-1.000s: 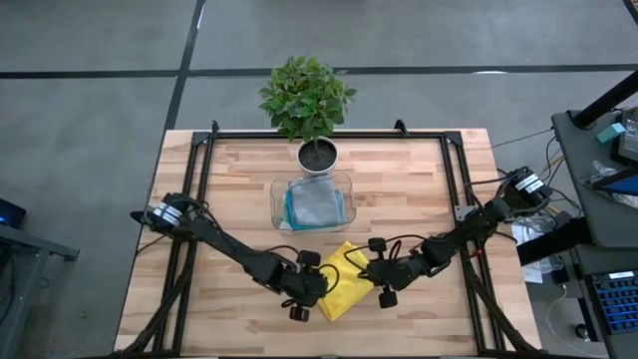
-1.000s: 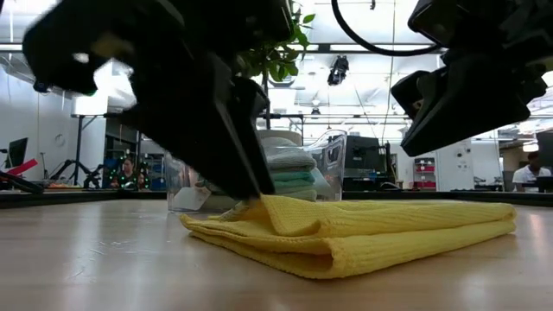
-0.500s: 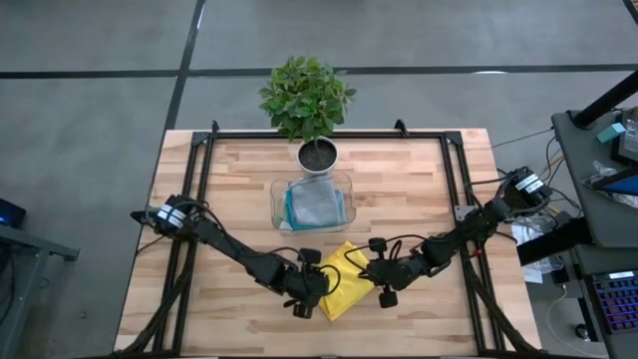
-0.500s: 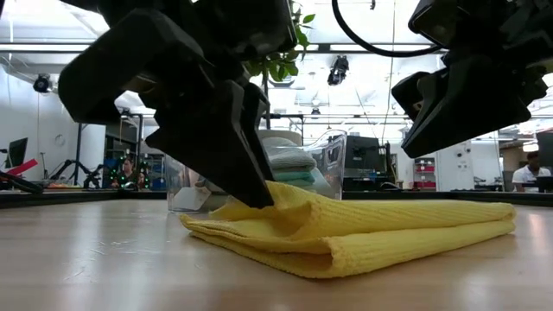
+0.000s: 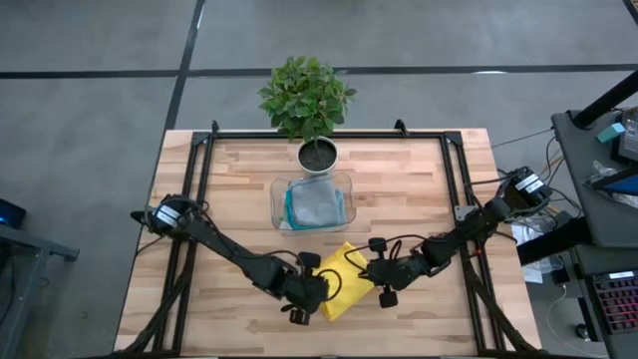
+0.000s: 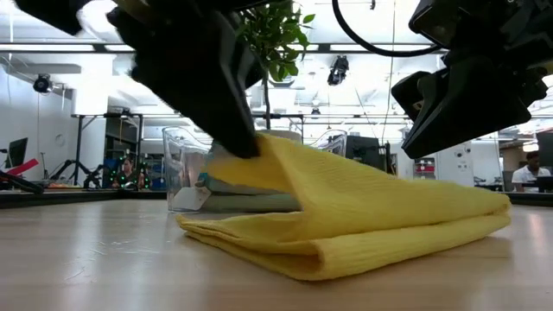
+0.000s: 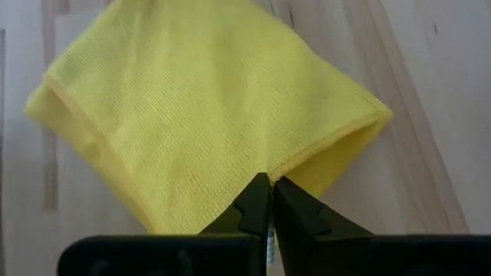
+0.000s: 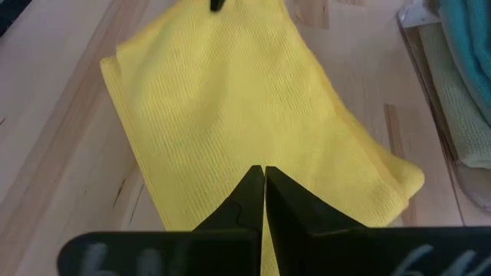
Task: Fold microfiber towels
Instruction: Fold the yellow microfiber cloth
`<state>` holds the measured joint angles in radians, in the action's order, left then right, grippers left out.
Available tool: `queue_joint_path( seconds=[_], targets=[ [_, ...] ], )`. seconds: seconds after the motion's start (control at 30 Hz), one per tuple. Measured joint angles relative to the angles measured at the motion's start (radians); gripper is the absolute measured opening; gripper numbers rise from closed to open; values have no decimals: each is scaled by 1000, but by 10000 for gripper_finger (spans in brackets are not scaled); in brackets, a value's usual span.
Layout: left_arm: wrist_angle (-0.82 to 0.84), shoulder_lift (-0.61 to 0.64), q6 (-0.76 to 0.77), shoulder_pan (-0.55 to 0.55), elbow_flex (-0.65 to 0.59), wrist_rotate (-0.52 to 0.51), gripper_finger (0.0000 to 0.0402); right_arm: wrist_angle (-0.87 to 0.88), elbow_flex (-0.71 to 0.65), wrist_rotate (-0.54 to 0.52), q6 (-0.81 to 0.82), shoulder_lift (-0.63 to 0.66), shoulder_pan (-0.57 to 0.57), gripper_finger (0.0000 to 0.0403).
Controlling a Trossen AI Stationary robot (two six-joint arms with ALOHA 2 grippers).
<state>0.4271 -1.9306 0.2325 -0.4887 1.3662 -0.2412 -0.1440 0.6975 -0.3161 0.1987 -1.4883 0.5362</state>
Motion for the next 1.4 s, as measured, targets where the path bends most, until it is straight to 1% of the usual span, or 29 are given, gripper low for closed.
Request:
queue_joint_path(
  seconds=[0.07,0.4,0.5,0.67,0.77,0.97,1.1,1.3,1.4],
  targets=[
    [27,1,22,-5,6,8,2,0,0,0,-1,0,0,9],
    [24,-28,24,-17,-18,14,2,2,0,0,0,0,0,9],
    [14,-45,24,-23,-26,49,2,5,0,0,2,0,0,9],
    [-1,-53,24,-26,-26,71,5,11,-1,0,-9,0,0,9],
    [8,-53,24,-25,-30,76,23,1,-1,0,-9,0,0,9],
    [17,-53,50,-25,-30,80,83,3,-1,1,36,0,0,9],
    [37,-51,78,-25,-25,84,111,-10,-1,1,37,-8,0,9],
    [53,-16,103,-25,-24,112,119,-84,-1,2,36,-86,0,9],
    [73,8,103,-25,-21,119,119,-90,-1,2,37,-133,0,9]
  ],
)
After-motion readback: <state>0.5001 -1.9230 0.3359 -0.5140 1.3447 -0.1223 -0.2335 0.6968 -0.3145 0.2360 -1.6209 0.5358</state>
